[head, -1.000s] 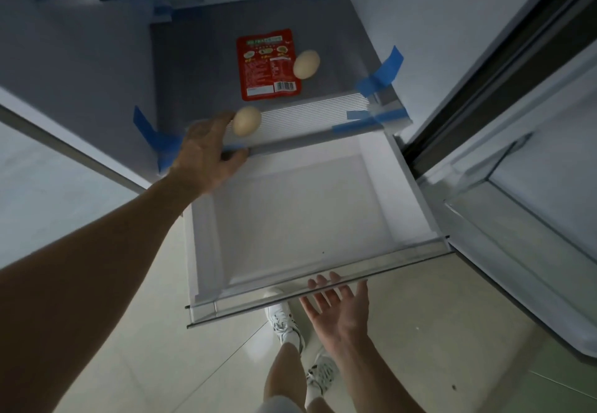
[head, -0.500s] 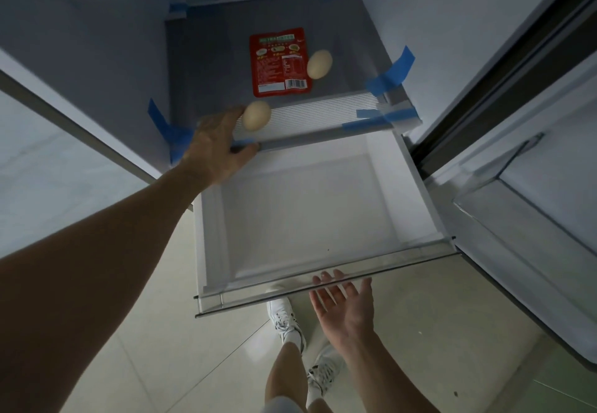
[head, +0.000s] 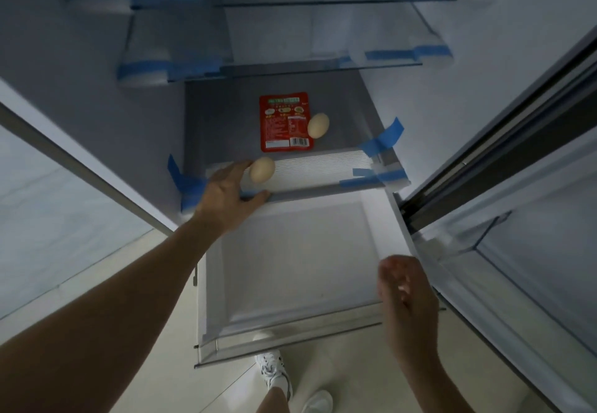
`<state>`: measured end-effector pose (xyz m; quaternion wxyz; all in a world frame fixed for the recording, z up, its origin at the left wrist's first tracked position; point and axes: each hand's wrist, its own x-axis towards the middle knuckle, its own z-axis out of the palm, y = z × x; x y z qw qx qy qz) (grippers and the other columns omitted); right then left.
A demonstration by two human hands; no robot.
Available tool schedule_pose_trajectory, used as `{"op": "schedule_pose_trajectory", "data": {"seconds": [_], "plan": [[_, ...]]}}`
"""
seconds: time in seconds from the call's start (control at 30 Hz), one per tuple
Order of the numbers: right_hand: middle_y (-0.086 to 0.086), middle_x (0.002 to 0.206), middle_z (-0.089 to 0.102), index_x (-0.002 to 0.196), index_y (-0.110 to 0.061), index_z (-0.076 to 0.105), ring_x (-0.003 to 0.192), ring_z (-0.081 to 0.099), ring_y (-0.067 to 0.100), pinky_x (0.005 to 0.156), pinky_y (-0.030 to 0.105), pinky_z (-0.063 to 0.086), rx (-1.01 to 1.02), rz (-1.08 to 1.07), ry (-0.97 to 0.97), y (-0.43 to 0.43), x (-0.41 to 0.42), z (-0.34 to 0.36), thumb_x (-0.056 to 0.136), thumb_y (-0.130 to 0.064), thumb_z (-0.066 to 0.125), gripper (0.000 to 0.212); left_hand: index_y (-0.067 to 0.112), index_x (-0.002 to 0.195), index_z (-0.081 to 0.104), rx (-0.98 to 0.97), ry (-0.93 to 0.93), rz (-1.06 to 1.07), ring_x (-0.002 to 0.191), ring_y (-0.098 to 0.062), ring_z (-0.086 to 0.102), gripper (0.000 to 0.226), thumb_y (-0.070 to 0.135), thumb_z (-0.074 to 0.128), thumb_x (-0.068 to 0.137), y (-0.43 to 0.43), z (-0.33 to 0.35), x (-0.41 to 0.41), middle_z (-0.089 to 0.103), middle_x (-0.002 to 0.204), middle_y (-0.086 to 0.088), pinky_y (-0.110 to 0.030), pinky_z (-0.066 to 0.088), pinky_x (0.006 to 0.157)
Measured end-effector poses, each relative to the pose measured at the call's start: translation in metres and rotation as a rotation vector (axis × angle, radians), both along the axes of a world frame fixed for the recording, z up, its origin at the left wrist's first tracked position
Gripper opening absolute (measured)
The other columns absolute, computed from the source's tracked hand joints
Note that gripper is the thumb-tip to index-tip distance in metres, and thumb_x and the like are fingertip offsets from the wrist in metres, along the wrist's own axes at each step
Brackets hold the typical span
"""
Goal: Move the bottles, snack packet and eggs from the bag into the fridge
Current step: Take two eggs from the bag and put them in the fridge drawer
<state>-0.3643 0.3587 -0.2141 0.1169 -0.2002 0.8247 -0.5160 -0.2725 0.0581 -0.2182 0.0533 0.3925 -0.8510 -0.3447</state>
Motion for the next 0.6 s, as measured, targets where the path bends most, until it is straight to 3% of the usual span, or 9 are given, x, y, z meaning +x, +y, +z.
{"op": "schedule_pose_trajectory", "data": {"seconds": [0.1, 0.2, 0.3, 0.4, 0.5, 0.6], "plan": [[-0.013, 0.079, 0.061, 0.094, -0.025, 0.056, 0.071, 0.062, 0.001, 0.06, 0.01, 0.047, 0.069, 0.106, 0.128, -0.061, -0.037, 0.012, 0.097, -0.023, 0.063, 0.007, 0.02, 0.144, 0.043, -0.036, 0.018, 0.039, 0.13, -0.032, 0.047, 0.083, 0.065, 0.066, 0.079, -0.001, -0.007, -0.006, 0.052, 0.142, -0.01, -0.053, 0.042, 0.109], [-0.009, 0.09, 0.063, 0.106, -0.017, 0.058, 0.076, 0.059, -0.004, 0.066, 0.01, 0.044, 0.214, 0.183, 0.155, -0.121, -0.077, 0.011, 0.097, -0.031, 0.062, 0.017, 0.017, 0.144, 0.042, -0.084, 0.022, 0.119, 0.134, -0.033, 0.041, 0.079, 0.054, 0.073, 0.081, 0.001, -0.012, -0.017, 0.048, 0.145, -0.011, -0.05, 0.035, 0.112], [0.0, 0.106, 0.065, 0.114, -0.017, 0.057, 0.088, 0.066, 0.016, 0.077, 0.03, 0.055, 0.338, 0.25, 0.18, -0.163, -0.107, 0.004, 0.095, -0.036, 0.063, 0.028, 0.014, 0.135, 0.051, -0.217, 0.076, 0.131, 0.126, -0.034, 0.047, 0.074, 0.052, 0.077, 0.078, 0.002, -0.02, -0.027, 0.054, 0.135, -0.012, -0.048, 0.031, 0.108], [0.007, 0.127, 0.054, 0.125, -0.017, 0.054, 0.103, 0.061, 0.024, 0.082, 0.039, 0.056, 0.465, 0.387, 0.479, -0.184, -0.132, -0.002, 0.09, -0.031, 0.069, 0.041, 0.013, 0.13, 0.055, -0.238, 0.088, 0.123, 0.121, -0.034, 0.05, 0.071, 0.053, 0.078, 0.076, -0.005, -0.025, -0.035, 0.055, 0.132, -0.012, -0.047, 0.033, 0.105], [0.009, 0.142, 0.048, 0.136, -0.015, 0.05, 0.126, 0.05, 0.03, 0.098, 0.044, 0.052, 0.493, 0.71, 0.758, -0.198, -0.159, -0.007, 0.082, -0.016, 0.076, 0.06, 0.01, 0.125, 0.059, -0.274, 0.13, 0.131, 0.114, -0.036, 0.054, 0.066, 0.05, 0.08, 0.077, -0.009, -0.033, -0.04, 0.058, 0.125, -0.014, -0.046, 0.04, 0.097], [0.008, 0.152, 0.041, 0.145, -0.017, 0.045, 0.137, 0.041, 0.031, 0.113, 0.05, 0.04, 0.489, 0.809, 0.717, -0.213, -0.178, -0.013, 0.083, -0.016, 0.077, 0.07, 0.008, 0.117, 0.063, -0.325, 0.174, 0.142, 0.103, -0.037, 0.058, 0.057, 0.044, 0.082, 0.077, -0.009, -0.042, -0.04, 0.062, 0.114, -0.015, -0.045, 0.045, 0.088]]}}
